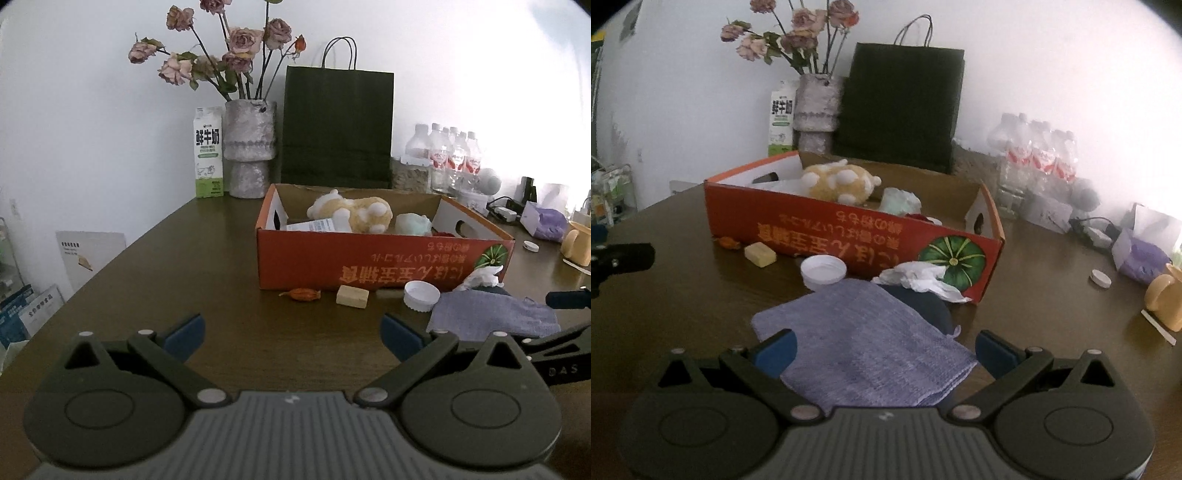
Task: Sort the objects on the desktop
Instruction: 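Withdraw both tools from the box back toward the table, then grasp the grey-blue cloth with the right tool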
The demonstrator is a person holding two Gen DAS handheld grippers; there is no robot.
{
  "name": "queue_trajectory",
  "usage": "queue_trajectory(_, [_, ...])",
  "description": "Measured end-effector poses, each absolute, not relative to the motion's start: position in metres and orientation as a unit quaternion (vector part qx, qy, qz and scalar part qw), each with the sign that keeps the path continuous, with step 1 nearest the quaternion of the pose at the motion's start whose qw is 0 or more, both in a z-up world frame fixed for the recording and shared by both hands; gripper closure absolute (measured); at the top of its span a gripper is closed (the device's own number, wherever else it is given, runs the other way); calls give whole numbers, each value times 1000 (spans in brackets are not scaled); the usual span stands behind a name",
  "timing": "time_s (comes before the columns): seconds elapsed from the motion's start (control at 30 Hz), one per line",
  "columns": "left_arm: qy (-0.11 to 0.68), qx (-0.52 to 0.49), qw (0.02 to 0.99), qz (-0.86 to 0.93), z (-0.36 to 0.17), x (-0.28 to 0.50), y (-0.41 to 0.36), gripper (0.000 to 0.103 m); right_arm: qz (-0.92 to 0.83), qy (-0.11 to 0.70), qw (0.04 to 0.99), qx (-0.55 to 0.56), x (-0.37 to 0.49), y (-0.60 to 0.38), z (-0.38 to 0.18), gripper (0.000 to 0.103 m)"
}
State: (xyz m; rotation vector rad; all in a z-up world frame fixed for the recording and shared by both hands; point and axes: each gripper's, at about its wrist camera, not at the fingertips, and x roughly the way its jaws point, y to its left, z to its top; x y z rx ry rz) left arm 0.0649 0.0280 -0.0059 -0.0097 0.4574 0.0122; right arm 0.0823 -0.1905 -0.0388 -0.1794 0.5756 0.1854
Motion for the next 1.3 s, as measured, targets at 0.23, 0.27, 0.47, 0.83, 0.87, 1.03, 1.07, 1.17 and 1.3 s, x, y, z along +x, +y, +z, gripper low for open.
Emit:
queue_trajectory(0.23, [235,-8,972,8,-10,68,28,0,92,294,946,-102,88,-187,-46,12])
queue_trajectory(0.27, [237,-8,971,8,-11,69,29,0,89,293,946,-106,88,-186,-48,16])
queue_trajectory(0.47, [238,-8,971,9,-12,68,30,0,82,276,949,-128,82,-181,-47,35])
queue_trajectory(0.83, [241,-9,971,8,-13,67,30,0,112,263,946,-151,74,-168,-42,76])
queue_trajectory(0.87, [241,-9,970,8,-14,67,30,0,116,262,947,-146,74,-168,-41,80])
queue_trajectory(1.03, [239,-6,971,8,-12,64,31,0,140,258,951,-100,73,-176,-29,93])
queue_trajectory(1.07, [238,-5,971,8,-11,65,31,0,142,254,952,-93,72,-177,-26,93])
queue_trajectory(1.17, [234,2,972,9,-7,69,31,0,145,241,957,-71,71,-182,-15,93])
queue_trajectory(1.3, [230,5,973,5,2,81,31,0,143,226,962,-51,72,-189,-1,93])
